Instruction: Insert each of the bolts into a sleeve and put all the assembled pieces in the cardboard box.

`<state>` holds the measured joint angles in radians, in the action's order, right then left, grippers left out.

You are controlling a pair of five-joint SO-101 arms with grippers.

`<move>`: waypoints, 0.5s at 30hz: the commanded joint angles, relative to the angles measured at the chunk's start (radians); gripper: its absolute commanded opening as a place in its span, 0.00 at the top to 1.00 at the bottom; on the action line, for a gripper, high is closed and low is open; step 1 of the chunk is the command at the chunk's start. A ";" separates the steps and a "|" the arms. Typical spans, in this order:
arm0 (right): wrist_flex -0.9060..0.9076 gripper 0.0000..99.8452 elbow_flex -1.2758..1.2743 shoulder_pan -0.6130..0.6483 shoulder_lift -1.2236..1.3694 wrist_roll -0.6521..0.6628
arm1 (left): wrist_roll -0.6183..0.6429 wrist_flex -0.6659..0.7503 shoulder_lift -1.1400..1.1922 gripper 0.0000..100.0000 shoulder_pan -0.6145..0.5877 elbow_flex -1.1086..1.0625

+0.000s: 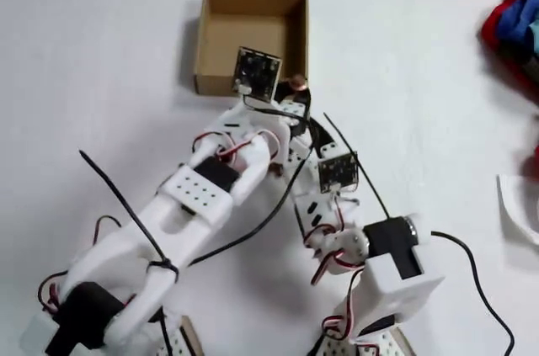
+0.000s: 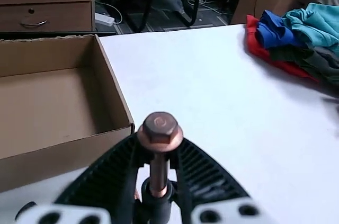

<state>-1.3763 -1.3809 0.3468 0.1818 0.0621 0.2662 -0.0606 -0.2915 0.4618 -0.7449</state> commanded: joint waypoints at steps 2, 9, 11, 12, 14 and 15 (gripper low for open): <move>-0.007 0.98 0.058 -0.044 -0.010 -0.012 | -0.008 -0.064 -0.005 0.97 0.023 0.033; -0.007 0.98 0.061 -0.056 -0.010 -0.012 | -0.092 -0.176 -0.003 0.97 0.011 0.039; -0.007 0.98 0.061 -0.054 -0.010 -0.012 | -0.130 -0.176 -0.003 0.97 0.009 0.041; -0.007 0.98 0.061 -0.054 -0.010 -0.012 | -0.146 -0.176 -0.005 0.97 0.009 0.041; -0.007 0.98 0.061 -0.056 -0.010 -0.012 | -0.164 -0.176 -0.008 0.95 0.009 0.041; -0.007 0.98 0.058 -0.056 -0.010 -0.012 | -0.166 -0.176 -0.008 0.92 0.009 0.041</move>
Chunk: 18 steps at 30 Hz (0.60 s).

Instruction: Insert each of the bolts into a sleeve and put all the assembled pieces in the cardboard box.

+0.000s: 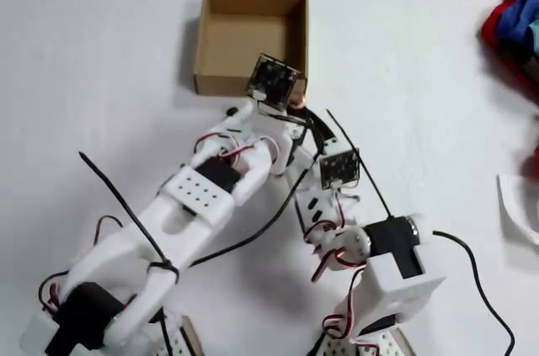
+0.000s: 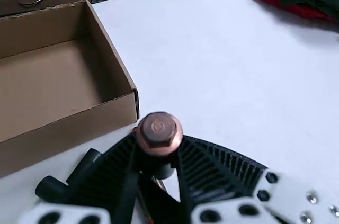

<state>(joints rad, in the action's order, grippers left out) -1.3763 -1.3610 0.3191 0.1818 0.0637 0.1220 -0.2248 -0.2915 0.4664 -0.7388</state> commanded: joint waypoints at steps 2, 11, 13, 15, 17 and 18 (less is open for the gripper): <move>-0.007 0.98 0.037 -0.028 -0.010 -0.012 | -0.015 -0.014 -0.009 0.85 0.005 0.035; -0.007 0.98 0.037 -0.028 -0.010 -0.011 | -0.017 -0.014 -0.011 0.85 -0.020 0.058; -0.007 0.98 0.037 -0.030 -0.010 -0.009 | -0.020 -0.014 -0.014 0.85 -0.043 0.085; -0.007 0.98 0.037 -0.031 -0.008 -0.009 | -0.021 -0.017 -0.035 0.85 -0.071 0.116; -0.007 0.98 0.037 -0.035 -0.005 -0.009 | -0.023 -0.057 -0.072 0.85 -0.100 0.148; -0.007 0.98 0.035 -0.035 -0.004 -0.009 | -0.023 -0.100 -0.094 0.85 -0.115 0.168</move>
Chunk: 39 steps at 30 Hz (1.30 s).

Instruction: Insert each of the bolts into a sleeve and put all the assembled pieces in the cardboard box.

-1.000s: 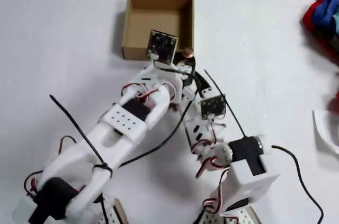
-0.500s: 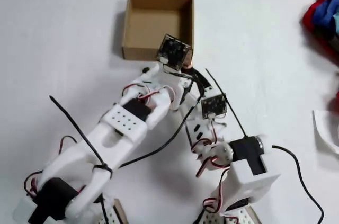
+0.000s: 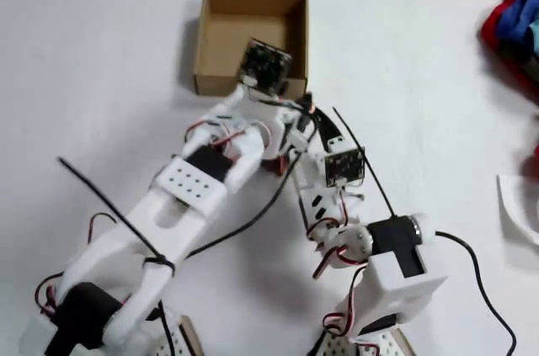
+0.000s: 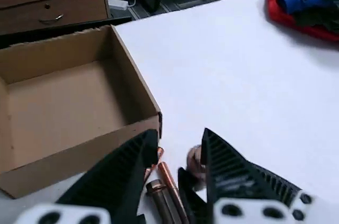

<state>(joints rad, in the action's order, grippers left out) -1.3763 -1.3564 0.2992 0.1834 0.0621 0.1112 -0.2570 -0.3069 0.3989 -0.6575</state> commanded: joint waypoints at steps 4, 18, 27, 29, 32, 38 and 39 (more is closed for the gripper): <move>-0.005 0.98 0.032 -0.021 -0.007 -0.014 | -0.012 -0.315 -0.167 0.86 -0.155 0.165; 0.236 0.98 0.210 -0.021 -0.131 0.031 | -0.014 -0.562 -0.230 0.86 -0.566 -0.079; 0.983 0.98 0.333 -0.016 -0.535 0.028 | -0.014 -0.453 -0.233 0.86 -0.571 -0.202; 1.116 0.98 0.315 -0.021 -0.585 0.028 | -0.014 -0.425 -0.233 0.86 -0.571 -0.219; 1.337 0.98 0.318 -0.012 -0.647 0.028 | -0.014 -0.384 -0.229 0.86 -0.571 -0.245; 1.643 0.98 0.436 0.033 -0.679 0.035 | -0.014 -0.305 -0.229 0.86 -0.571 -0.294; 1.675 0.98 0.459 0.047 -0.677 0.037 | -0.014 -0.298 -0.230 0.86 -0.571 -0.297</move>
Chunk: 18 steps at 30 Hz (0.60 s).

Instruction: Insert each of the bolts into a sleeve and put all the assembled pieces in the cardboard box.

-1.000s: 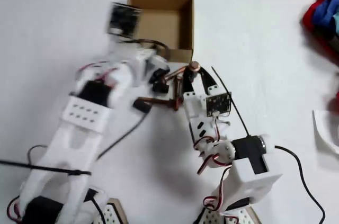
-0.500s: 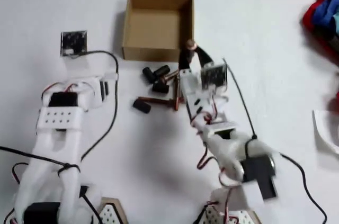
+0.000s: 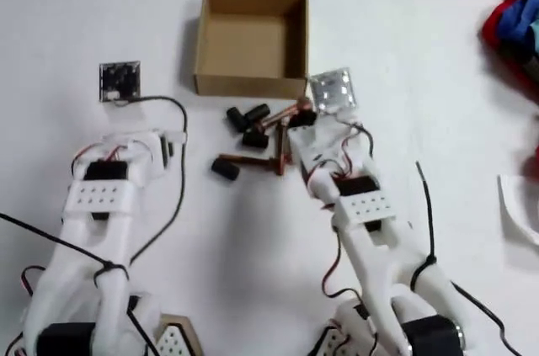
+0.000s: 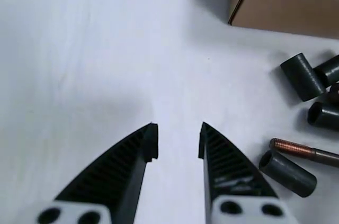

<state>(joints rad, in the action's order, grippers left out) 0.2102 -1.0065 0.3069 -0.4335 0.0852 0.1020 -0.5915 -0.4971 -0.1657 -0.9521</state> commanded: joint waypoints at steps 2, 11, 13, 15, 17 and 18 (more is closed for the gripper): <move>0.156 0.98 0.180 0.064 -0.041 0.015 | -0.005 0.043 -0.041 0.86 -0.008 -0.004; 0.647 0.98 0.824 0.068 0.412 0.015 | -0.005 0.043 -0.037 0.86 -0.009 -0.010; 0.740 0.98 0.997 0.059 0.526 0.015 | -0.005 0.048 -0.040 0.86 -0.014 -0.025; 0.809 0.98 1.172 0.047 0.624 0.014 | -0.005 0.048 -0.040 0.86 -0.014 -0.030; 0.869 0.98 1.339 0.035 0.714 0.012 | -0.005 0.049 -0.037 0.86 -0.014 -0.031; 0.895 0.98 1.419 0.028 0.757 0.012 | -0.005 0.049 -0.037 0.86 -0.014 -0.031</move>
<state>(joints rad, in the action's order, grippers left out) 1.0357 0.1089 0.3636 0.2386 0.0898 0.1020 -0.5608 -0.4971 -0.1672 -0.9874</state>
